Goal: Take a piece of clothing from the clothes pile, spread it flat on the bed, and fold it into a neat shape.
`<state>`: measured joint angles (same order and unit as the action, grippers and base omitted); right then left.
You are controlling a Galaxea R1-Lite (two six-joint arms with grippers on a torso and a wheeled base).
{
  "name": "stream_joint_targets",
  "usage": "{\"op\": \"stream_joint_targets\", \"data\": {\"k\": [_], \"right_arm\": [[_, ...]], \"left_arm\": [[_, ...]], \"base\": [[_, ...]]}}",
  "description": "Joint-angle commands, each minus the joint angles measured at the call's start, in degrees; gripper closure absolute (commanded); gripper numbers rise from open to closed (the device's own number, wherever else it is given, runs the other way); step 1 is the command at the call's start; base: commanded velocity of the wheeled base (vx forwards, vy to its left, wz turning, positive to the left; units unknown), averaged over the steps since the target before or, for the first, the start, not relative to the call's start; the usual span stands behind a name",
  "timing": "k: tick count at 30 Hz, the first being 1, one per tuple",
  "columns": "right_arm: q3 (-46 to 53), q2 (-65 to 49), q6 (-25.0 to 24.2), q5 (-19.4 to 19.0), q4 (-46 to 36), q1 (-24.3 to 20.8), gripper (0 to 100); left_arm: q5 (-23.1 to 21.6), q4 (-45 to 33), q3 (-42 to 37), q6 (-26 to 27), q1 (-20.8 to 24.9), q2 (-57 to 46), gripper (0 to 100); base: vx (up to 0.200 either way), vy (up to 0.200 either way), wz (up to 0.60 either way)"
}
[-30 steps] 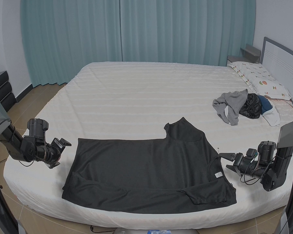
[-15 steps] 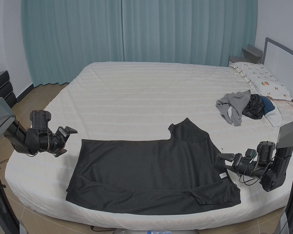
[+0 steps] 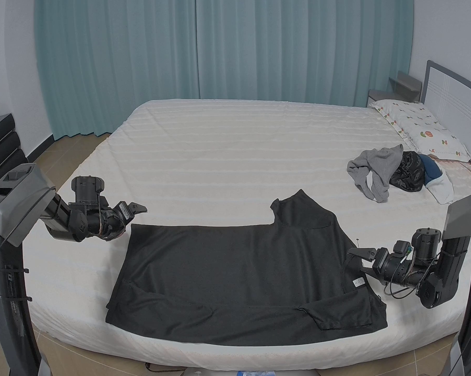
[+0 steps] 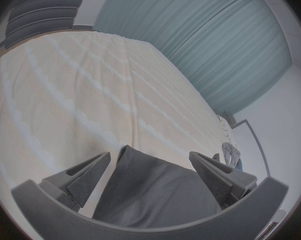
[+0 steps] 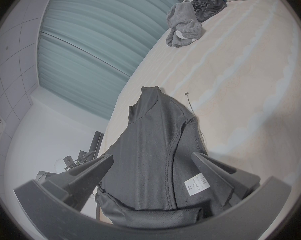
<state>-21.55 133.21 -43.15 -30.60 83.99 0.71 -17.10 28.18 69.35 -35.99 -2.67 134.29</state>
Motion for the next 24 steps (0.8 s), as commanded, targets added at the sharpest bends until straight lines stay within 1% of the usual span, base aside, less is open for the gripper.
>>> {"op": "stream_joint_targets", "data": {"k": [1, 11, 12, 19, 24], "right_arm": [[-0.42, 0.83, 0.00, 0.10, 0.03, 0.00, 0], [-0.68, 1.71, 0.09, 0.19, 0.03, -0.18, 0], [-0.68, 1.71, 0.09, 0.19, 0.03, -0.18, 0], [-0.51, 1.62, 0.35, 0.28, 0.03, -0.09, 0], [-0.42, 1.53, 0.53, 0.28, 0.03, -0.18, 0]], "left_arm": [[-0.21, 0.38, 1.49, 1.01, -0.41, 3.96, 0], [-0.12, 2.58, 4.83, 0.48, -0.41, 6.77, 0], [-0.12, 2.58, 4.83, 0.39, -0.41, 6.77, 100], [-0.04, 2.58, 4.48, 0.30, -0.49, 6.60, 100], [0.23, 2.66, 4.39, -3.12, -1.02, 5.63, 100]], "base": [[0.000, 0.000, 0.00], [0.000, 0.000, 0.00], [0.000, 0.000, 0.00], [0.000, 0.000, 0.00], [0.000, 0.000, 0.00]]}}
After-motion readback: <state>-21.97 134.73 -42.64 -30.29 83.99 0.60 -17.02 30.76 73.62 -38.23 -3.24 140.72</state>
